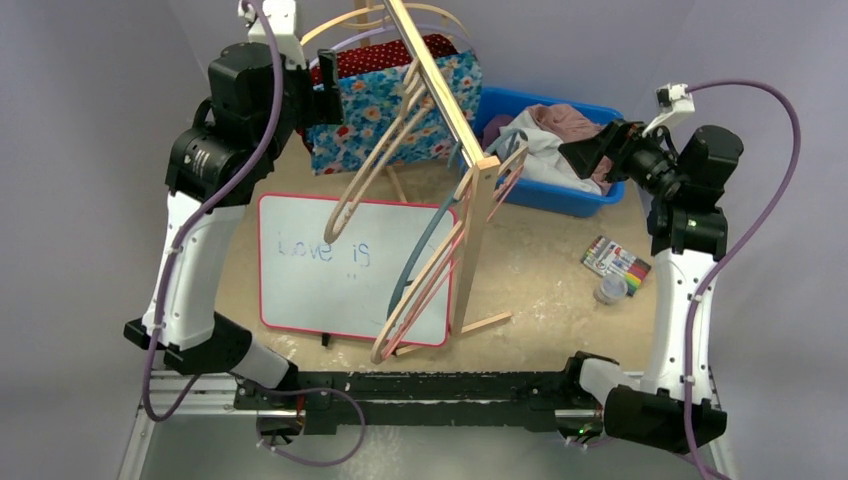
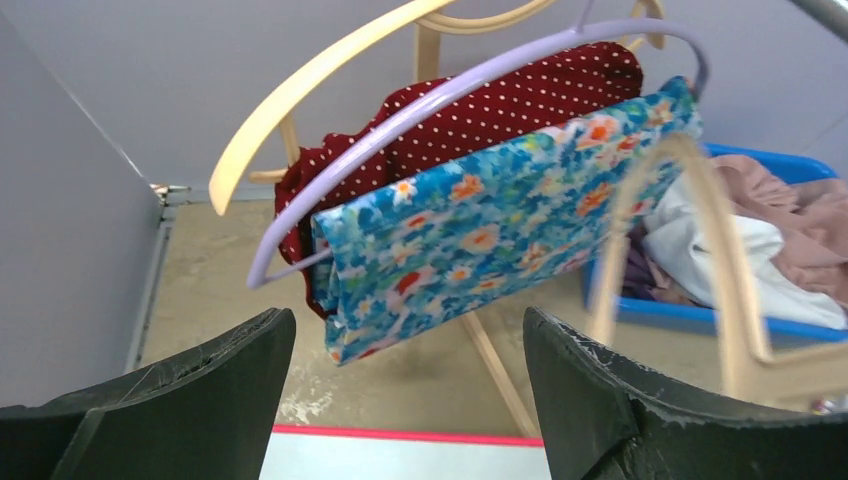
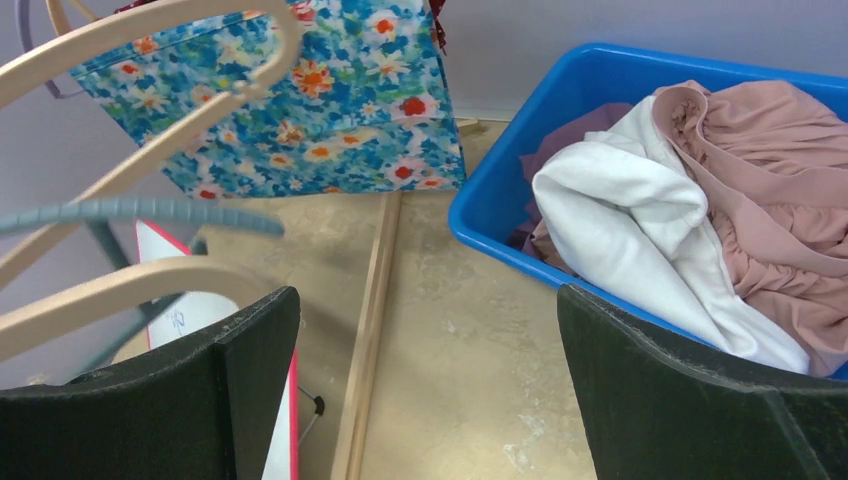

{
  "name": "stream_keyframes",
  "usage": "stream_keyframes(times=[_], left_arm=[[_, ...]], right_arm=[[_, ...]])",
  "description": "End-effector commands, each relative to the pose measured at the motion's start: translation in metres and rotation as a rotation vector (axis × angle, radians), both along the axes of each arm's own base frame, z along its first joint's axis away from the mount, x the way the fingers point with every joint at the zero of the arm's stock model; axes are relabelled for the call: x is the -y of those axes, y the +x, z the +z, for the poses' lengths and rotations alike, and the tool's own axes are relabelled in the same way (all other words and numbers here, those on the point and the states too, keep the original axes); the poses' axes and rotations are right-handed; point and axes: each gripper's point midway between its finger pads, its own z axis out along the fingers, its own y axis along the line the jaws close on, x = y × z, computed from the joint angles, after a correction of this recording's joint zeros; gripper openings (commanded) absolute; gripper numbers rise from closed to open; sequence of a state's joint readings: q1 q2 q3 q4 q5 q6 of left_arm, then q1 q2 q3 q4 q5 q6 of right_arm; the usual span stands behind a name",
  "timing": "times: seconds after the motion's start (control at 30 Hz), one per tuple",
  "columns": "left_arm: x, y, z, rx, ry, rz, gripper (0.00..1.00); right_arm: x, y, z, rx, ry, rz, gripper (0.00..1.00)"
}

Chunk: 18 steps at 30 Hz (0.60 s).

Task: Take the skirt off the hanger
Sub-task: Place the hanger at the clothesline, then pick up the hanger from the clothesline.

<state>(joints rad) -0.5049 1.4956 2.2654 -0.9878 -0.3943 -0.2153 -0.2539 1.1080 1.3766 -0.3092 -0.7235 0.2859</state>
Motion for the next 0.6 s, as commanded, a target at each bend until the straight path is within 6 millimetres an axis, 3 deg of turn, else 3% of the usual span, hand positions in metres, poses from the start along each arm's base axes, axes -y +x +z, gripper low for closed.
stream_keyframes(times=[0.0, 0.13, 0.27, 0.57], left_arm=[[-0.004, 0.022, 0.027, 0.111, 0.070, -0.022, 0.83], [-0.006, 0.052, 0.030, 0.128, 0.013, -0.061, 0.83], [-0.002, 0.074, 0.028, 0.140, -0.090, -0.228, 0.80], [-0.008, 0.095, -0.004, 0.095, -0.133, -0.347, 0.75]], right_arm=[[0.001, -0.004, 0.003, 0.044, -0.035, -0.003, 0.99], [-0.001, -0.005, 0.004, 0.058, -0.037, 0.005, 0.99], [-0.004, -0.008, 0.001, 0.052, -0.031, 0.026, 0.99], [-0.007, -0.008, -0.001, 0.054, -0.026, 0.041, 0.99]])
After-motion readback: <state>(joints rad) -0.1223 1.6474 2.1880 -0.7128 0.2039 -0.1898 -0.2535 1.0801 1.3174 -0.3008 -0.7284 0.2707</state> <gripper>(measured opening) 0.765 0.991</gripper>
